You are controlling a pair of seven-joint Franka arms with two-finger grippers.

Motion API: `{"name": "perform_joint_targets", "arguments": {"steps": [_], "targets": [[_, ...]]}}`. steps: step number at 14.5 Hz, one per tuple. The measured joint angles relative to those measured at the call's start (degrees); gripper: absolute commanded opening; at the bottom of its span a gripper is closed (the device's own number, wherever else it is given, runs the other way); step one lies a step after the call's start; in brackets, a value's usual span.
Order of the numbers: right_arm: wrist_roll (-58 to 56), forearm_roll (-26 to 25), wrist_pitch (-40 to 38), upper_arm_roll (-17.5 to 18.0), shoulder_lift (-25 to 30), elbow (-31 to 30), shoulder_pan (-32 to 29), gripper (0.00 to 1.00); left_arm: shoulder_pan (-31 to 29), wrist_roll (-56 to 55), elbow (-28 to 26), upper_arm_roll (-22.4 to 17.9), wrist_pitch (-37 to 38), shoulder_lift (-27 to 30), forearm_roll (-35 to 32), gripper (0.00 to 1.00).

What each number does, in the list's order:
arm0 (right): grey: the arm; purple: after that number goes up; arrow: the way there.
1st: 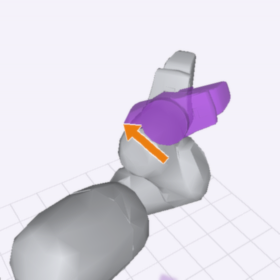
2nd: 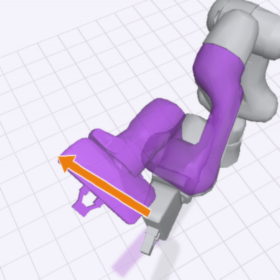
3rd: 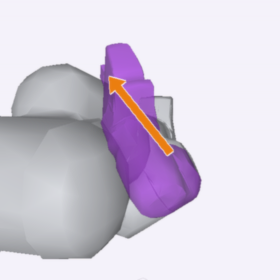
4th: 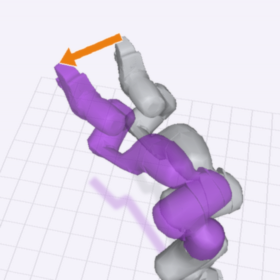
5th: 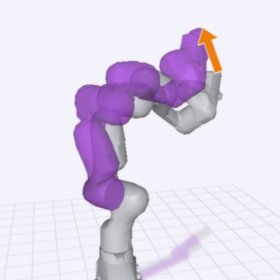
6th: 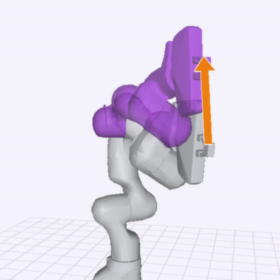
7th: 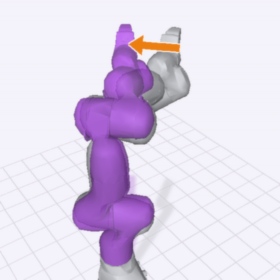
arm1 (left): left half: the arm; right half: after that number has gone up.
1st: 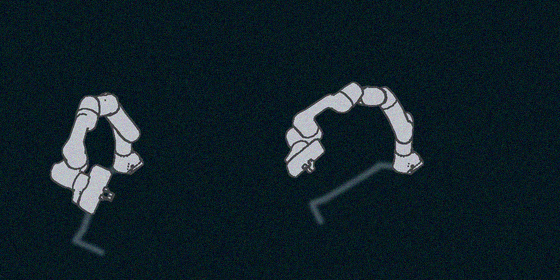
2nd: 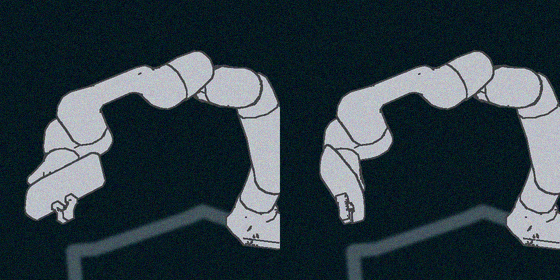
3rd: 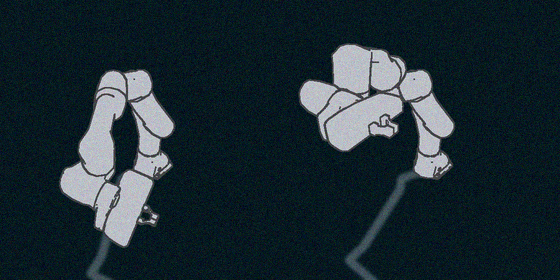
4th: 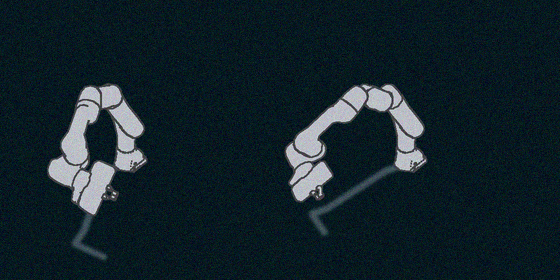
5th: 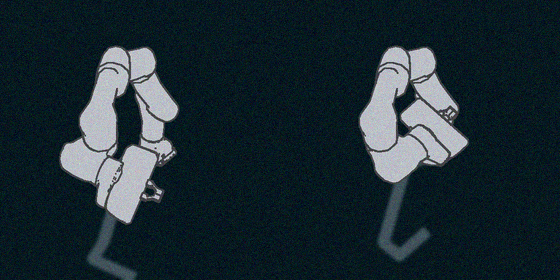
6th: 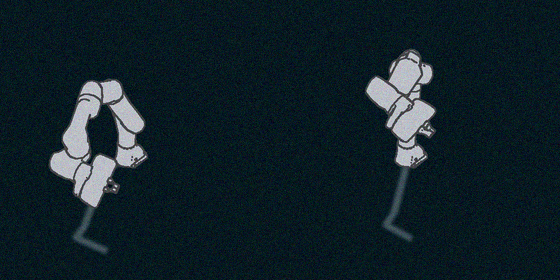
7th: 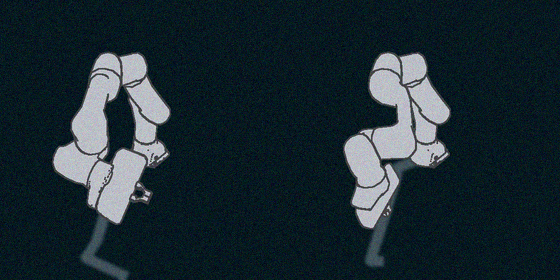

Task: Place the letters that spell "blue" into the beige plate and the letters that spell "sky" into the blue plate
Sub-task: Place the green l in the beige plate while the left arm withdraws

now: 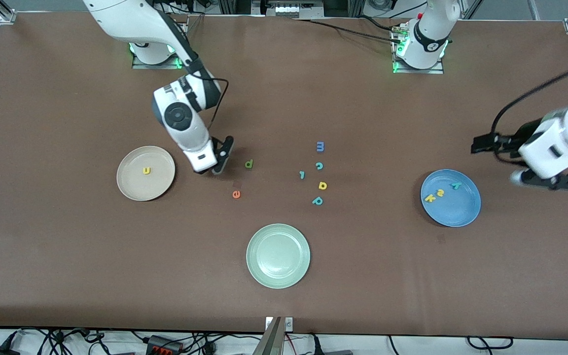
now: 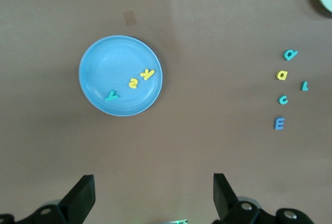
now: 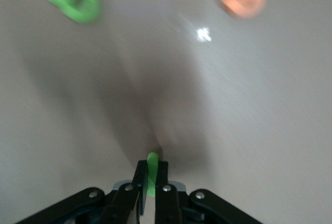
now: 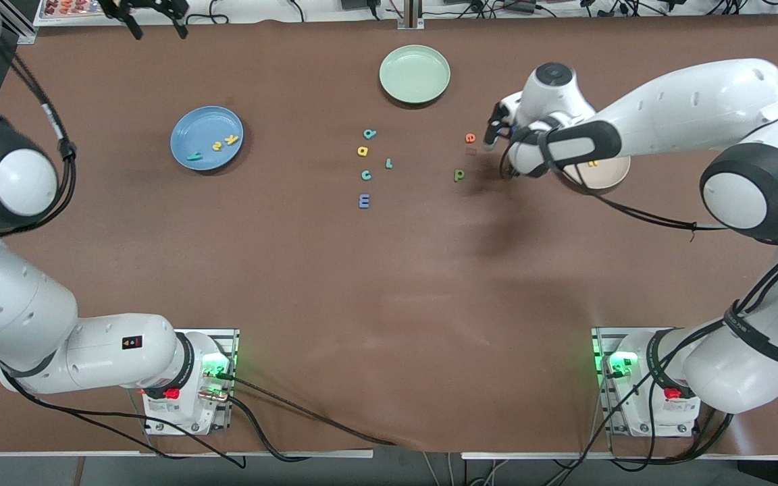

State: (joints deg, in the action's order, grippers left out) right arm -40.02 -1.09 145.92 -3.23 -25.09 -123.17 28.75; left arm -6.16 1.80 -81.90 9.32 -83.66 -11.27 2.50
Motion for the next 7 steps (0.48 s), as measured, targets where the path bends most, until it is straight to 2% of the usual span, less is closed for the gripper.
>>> {"name": "perform_joint_targets", "arguments": {"steps": [2,4,5,7], "targets": [[0.62,0.0,-5.49,-5.32,2.54,0.55,-0.26,0.0,1.61,0.32,-7.17,-1.38,-3.58,8.78,0.1,1.0],[0.8,0.0,-11.04,-10.35,5.09,0.63,-0.72,0.0,3.0,0.34,-12.16,-1.96,-4.96,15.25,0.04,1.0],[1.0,0.0,-13.21,-12.02,5.87,0.6,-1.25,0.0,3.41,0.34,-13.64,-2.12,-5.37,16.85,-0.52,1.0],[1.55,0.01,-14.77,-13.09,6.02,0.06,-3.38,0.0,3.44,0.41,-14.81,-2.43,-6.37,16.56,-1.87,1.0]]}}
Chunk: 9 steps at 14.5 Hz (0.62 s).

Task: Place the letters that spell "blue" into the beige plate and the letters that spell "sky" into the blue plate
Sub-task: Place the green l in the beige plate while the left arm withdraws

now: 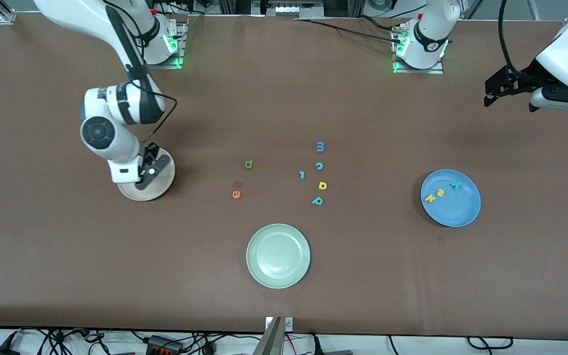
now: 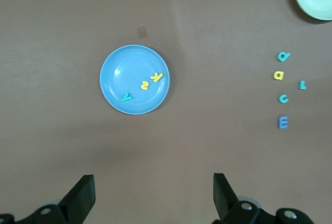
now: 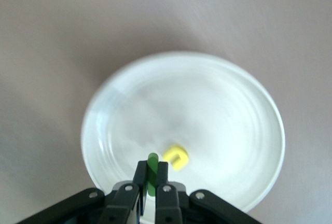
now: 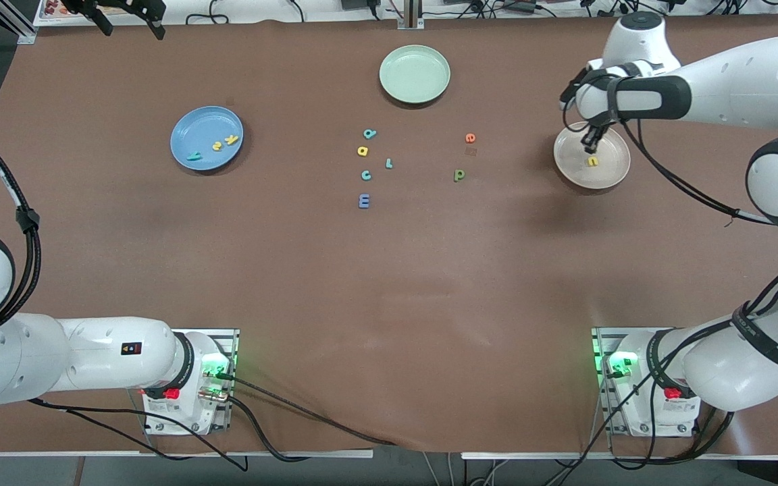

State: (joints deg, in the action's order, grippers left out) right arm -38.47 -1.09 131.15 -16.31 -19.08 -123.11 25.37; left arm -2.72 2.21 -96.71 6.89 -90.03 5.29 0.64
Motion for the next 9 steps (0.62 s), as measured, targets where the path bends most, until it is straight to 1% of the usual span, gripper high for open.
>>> {"name": "perform_joint_targets", "arguments": {"steps": [2,3,4,5,7,9], "targets": [[0.08,0.19,0.54,-0.03,-1.33,-0.99,-1.34,0.0,-0.01,0.11,-0.11,-0.22,-0.84,-1.77,-0.21,1.0],[0.28,0.29,1.67,0.07,-2.43,-1.2,-1.3,0.02,0.02,0.13,-0.11,-0.2,-1.0,-2.36,-0.21,1.0],[0.63,0.5,2.63,0.28,-3.55,-1.2,-1.16,0.41,0.08,0.15,-0.1,-0.18,-1.12,-2.62,-0.21,1.0],[1.01,1.03,3.17,0.56,-4.36,-1.18,-1.03,0.99,0.13,0.15,-0.1,-0.17,-1.14,-2.65,-0.21,1.0],[2.84,2.79,3.23,1.43,-4.58,-0.71,-0.83,1.0,0.13,0.15,-0.01,-0.17,-1.14,-2.64,-0.21,1.0],[6.08,3.62,1.21,2.19,-3.75,1.3,-0.37,1.0,0.14,0.16,0.0,-0.17,-1.14,-2.65,-0.21,1.0]]}}
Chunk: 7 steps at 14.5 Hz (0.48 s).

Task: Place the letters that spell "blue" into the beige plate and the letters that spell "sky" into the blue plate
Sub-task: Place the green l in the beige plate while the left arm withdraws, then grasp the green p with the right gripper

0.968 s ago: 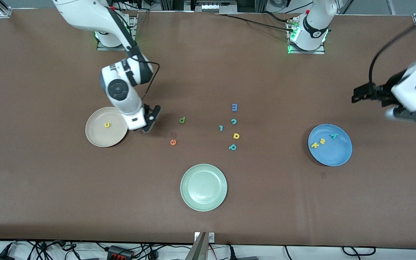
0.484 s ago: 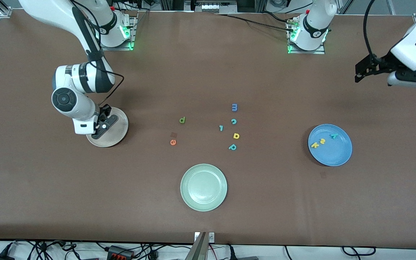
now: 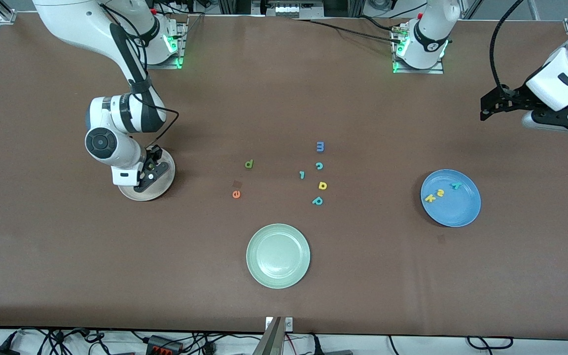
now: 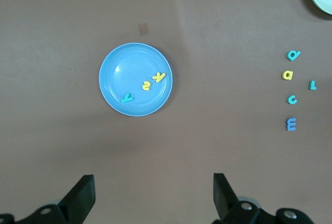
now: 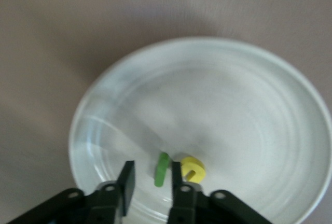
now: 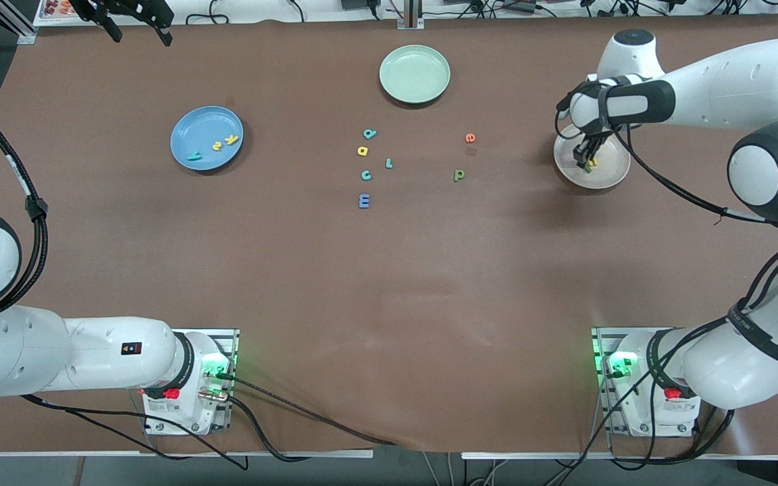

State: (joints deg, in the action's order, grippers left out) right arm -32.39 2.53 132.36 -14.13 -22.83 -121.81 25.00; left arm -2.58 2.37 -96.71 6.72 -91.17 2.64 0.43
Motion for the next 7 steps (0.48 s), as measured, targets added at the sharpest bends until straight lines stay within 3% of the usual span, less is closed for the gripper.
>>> {"name": "perform_joint_targets", "arguments": {"steps": [3,7], "targets": [[8.36,2.71,-5.6,2.05,1.29,5.51,1.93,1.0,0.27,0.05,0.0,0.05,0.0,-0.02,0.0,1.0],[20.54,10.33,-4.56,3.36,0.56,7.45,8.32,1.0,0.49,0.06,0.0,0.19,0.0,-0.02,0.0,1.0]]}}
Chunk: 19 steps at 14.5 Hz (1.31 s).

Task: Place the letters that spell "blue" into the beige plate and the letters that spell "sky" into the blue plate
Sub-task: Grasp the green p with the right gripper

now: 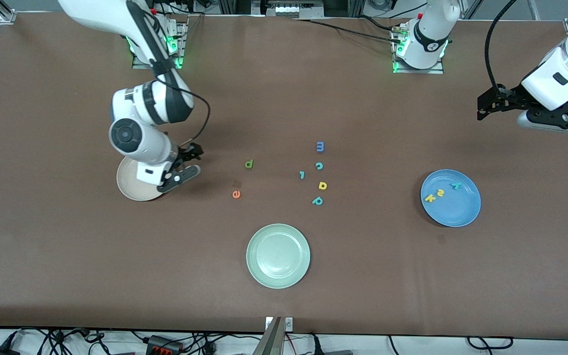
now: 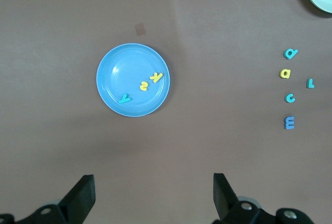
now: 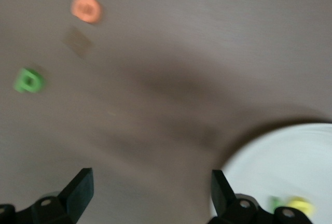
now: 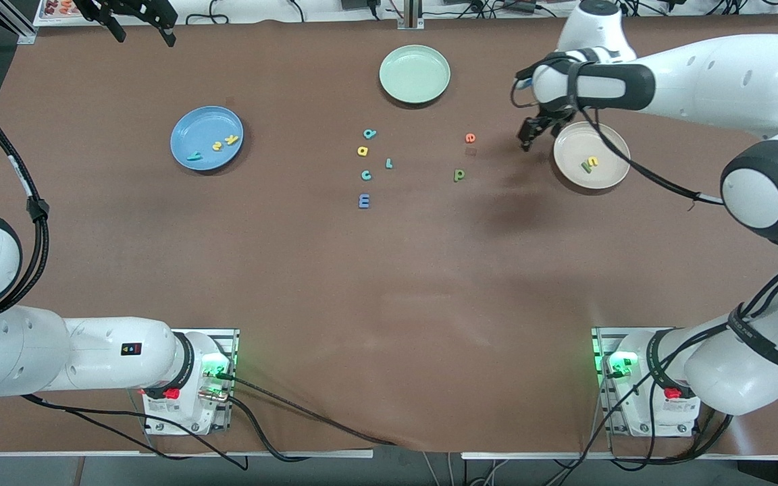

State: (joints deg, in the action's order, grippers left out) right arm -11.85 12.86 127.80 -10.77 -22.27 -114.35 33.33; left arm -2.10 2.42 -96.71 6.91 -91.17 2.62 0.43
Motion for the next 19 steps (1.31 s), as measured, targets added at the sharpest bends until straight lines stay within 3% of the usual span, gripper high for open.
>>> {"name": "perform_joint_targets", "arguments": {"steps": [6,9,12,17,19], "targets": [[31.35,1.11,8.79,0.27,-6.56,2.12,11.18,1.0,0.02,0.0,0.0,0.08,0.0,0.0,0.0,1.0],[46.36,1.11,9.52,0.27,-9.98,6.31,14.78,1.0,0.02,0.03,0.0,0.09,0.0,0.0,0.0,1.0],[53.31,1.11,9.52,0.25,-12.79,9.45,16.43,0.83,0.03,0.04,0.0,0.1,0.0,0.0,0.0,1.0],[54.88,1.11,9.72,-0.19,-14.7,9.94,16.27,0.68,0.03,0.04,0.0,0.11,0.0,0.0,0.0,1.0],[54.91,1.11,9.72,-0.43,-14.95,9.94,16.17,0.58,0.05,0.05,0.0,0.14,0.0,0.0,0.0,1.0]]}}
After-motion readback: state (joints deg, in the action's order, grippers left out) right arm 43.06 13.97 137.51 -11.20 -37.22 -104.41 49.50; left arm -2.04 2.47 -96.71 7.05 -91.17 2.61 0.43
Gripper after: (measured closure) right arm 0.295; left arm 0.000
